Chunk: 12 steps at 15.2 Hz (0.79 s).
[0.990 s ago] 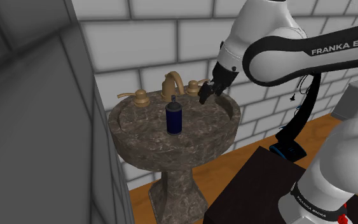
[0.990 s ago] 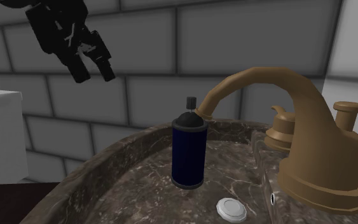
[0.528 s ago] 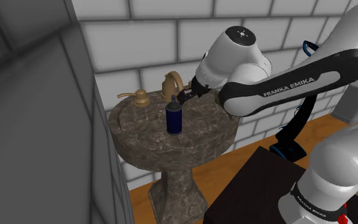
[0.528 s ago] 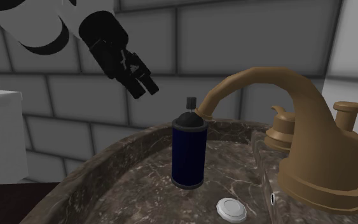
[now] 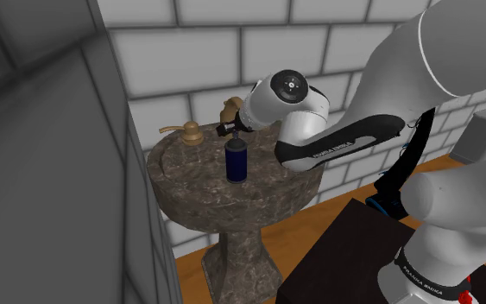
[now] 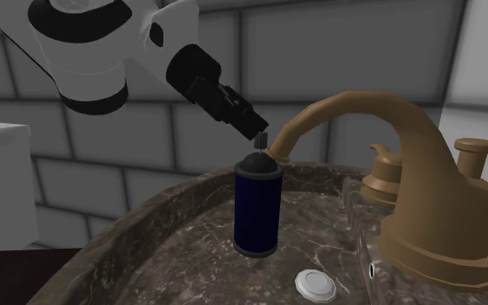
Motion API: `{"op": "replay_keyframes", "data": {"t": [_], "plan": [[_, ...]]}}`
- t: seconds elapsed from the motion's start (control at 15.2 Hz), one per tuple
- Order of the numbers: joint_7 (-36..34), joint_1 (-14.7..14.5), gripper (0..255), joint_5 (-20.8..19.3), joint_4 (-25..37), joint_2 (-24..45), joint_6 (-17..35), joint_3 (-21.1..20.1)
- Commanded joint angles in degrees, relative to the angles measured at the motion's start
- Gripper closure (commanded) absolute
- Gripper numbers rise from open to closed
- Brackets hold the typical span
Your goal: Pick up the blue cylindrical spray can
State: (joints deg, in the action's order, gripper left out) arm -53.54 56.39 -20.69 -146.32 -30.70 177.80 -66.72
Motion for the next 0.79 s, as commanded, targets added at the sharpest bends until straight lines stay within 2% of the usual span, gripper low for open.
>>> {"op": "replay_keyframes", "data": {"t": [0.0,0.26,0.4,0.46,0.73], "plan": [[-1.4,3.4,0,-0.3,-0.1,-0.6,1.9,-3.3],[-3.4,8.4,0,-0.3,-0.9,-2.0,5.0,-8.6],[-3.7,9.1,0,-0.2,-1.0,-2.2,5.5,-9.3],[-3.6,8.9,255,-0.2,-1.1,-2.1,5.4,-9.0],[-3.6,8.6,255,-0.2,-1.2,-2.2,5.3,-8.9]]}}
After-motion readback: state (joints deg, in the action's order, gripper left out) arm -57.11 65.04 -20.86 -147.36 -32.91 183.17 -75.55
